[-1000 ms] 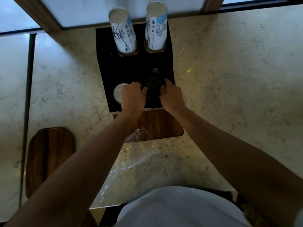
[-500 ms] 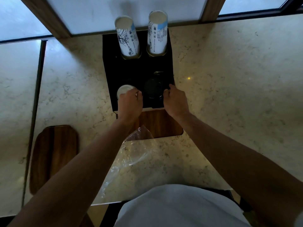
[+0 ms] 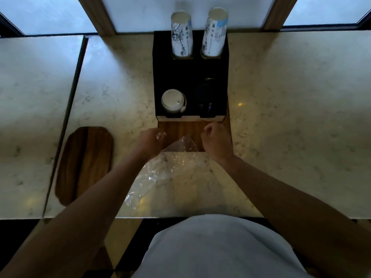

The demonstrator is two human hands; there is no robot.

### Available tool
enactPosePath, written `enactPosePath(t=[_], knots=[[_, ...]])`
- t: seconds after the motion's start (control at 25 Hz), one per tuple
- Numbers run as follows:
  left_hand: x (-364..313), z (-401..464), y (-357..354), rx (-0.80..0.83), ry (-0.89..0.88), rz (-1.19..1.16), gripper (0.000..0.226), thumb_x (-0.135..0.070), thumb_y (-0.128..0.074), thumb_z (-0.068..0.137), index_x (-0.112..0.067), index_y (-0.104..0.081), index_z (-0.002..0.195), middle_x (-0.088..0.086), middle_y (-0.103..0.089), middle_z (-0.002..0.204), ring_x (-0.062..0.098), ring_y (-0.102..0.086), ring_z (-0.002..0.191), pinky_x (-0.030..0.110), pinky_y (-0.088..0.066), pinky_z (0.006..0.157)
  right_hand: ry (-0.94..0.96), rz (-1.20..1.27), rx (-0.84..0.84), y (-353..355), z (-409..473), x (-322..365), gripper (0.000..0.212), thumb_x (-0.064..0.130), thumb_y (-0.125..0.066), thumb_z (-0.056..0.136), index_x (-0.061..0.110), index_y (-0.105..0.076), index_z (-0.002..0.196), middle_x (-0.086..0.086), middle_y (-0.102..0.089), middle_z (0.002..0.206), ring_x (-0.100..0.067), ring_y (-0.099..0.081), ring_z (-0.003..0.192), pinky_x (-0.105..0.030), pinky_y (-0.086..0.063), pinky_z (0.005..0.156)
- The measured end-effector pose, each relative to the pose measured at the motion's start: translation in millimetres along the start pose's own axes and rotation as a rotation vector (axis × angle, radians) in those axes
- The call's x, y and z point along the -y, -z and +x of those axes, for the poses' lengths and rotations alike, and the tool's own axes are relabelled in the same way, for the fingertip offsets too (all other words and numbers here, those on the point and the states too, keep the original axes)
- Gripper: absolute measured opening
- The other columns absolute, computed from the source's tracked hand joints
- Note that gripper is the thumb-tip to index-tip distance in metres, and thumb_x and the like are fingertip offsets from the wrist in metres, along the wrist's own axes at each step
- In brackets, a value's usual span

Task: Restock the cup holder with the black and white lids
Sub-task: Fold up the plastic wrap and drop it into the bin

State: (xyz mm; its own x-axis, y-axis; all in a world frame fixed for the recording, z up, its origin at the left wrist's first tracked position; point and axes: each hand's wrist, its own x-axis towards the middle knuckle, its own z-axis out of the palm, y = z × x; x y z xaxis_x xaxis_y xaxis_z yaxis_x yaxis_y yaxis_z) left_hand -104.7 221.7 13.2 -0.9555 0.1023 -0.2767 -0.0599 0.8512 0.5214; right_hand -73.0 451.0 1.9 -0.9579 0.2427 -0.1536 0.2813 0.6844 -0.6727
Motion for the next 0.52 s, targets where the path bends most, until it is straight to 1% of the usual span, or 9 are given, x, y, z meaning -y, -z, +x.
enactPosePath(t=[0.08,0.16,0.2,0.24,0.28,0.36,0.44,0.52], knots=[[14.1,-11.8,-1.2,0.105,0.044,0.007,0.036,-0.044,-0.052,0.100,-0.013,-0.069,0.106,0.009,-0.072,0.106,0.023,-0.063,0.090,0.031,-0.040,0.068,0.001,-0.024,0.029,-8.0,-16.8,1.2,0.009,0.025,-0.056,0.090,0.019,-0.061,0.094,0.003,-0.061,0.092,-0.012,-0.059,0.080,-0.028,-0.048,0.068],[26.9,-23.9,-1.9,0.233,0.083,0.093,0.050,-0.058,-0.051,0.096,-0.013,-0.065,0.113,0.009,-0.070,0.110,0.020,-0.059,0.089,0.031,-0.040,0.064,0.012,-0.031,0.077,-16.2,-34.6,2.8,0.006,0.027,-0.057,0.091,0.023,-0.060,0.088,0.008,-0.061,0.083,-0.010,-0.059,0.074,-0.025,-0.046,0.060],[33.2,-30.4,-2.4,0.274,0.099,0.128,0.057,-0.063,-0.052,0.093,-0.014,-0.062,0.118,0.010,-0.068,0.113,0.021,-0.059,0.090,0.032,-0.042,0.066,0.013,-0.032,0.101,-19.6,-43.3,4.1,0.007,0.029,-0.057,0.091,0.026,-0.059,0.084,0.011,-0.060,0.077,-0.007,-0.059,0.069,-0.021,-0.043,0.054],[38.9,-37.2,-2.7,0.298,0.113,0.139,0.062,-0.065,-0.054,0.091,-0.013,-0.060,0.125,0.012,-0.066,0.118,0.023,-0.059,0.095,0.034,-0.046,0.071,0.005,-0.035,0.123,-22.8,-51.1,5.8,0.009,0.031,-0.057,0.090,0.028,-0.058,0.082,0.014,-0.059,0.072,-0.004,-0.058,0.065,-0.019,-0.040,0.050],[44.0,-43.6,-2.8,0.310,0.121,0.133,0.065,-0.064,-0.058,0.090,-0.013,-0.056,0.131,0.012,-0.064,0.123,0.026,-0.060,0.102,0.036,-0.049,0.077,-0.012,-0.038,0.139,-26.0,-58.1,7.4,0.011,0.034,-0.057,0.089,0.028,-0.058,0.080,0.015,-0.059,0.069,-0.002,-0.057,0.063,-0.018,-0.038,0.048],[51.6,-53.9,-2.5,0.304,0.114,0.111,0.060,-0.052,-0.065,0.090,-0.013,-0.054,0.135,0.013,-0.064,0.128,0.029,-0.060,0.110,0.037,-0.050,0.085,-0.059,-0.029,0.148,-32.7,-70.6,9.6,0.018,0.038,-0.056,0.086,0.026,-0.057,0.072,0.013,-0.059,0.065,-0.003,-0.056,0.059,-0.021,-0.035,0.048],[54.8,-60.1,-2.3,0.274,0.113,0.078,0.049,-0.037,-0.068,0.092,-0.011,-0.058,0.132,0.014,-0.066,0.125,0.028,-0.062,0.108,0.036,-0.050,0.086,-0.101,-0.011,0.144,-39.8,-81.6,10.0,0.026,0.042,-0.055,0.084,0.024,-0.053,0.064,0.010,-0.057,0.061,-0.006,-0.055,0.057,-0.023,-0.035,0.049],[55.7,-66.6,-1.3,0.220,0.137,0.008,0.044,-0.031,-0.070,0.092,-0.008,-0.061,0.128,0.014,-0.067,0.121,0.027,-0.063,0.105,0.037,-0.052,0.086,-0.141,-0.003,0.161,-48.0,-93.2,10.6,0.033,0.047,-0.052,0.082,0.023,-0.052,0.060,0.008,-0.057,0.058,-0.010,-0.056,0.056,-0.026,-0.036,0.051]])
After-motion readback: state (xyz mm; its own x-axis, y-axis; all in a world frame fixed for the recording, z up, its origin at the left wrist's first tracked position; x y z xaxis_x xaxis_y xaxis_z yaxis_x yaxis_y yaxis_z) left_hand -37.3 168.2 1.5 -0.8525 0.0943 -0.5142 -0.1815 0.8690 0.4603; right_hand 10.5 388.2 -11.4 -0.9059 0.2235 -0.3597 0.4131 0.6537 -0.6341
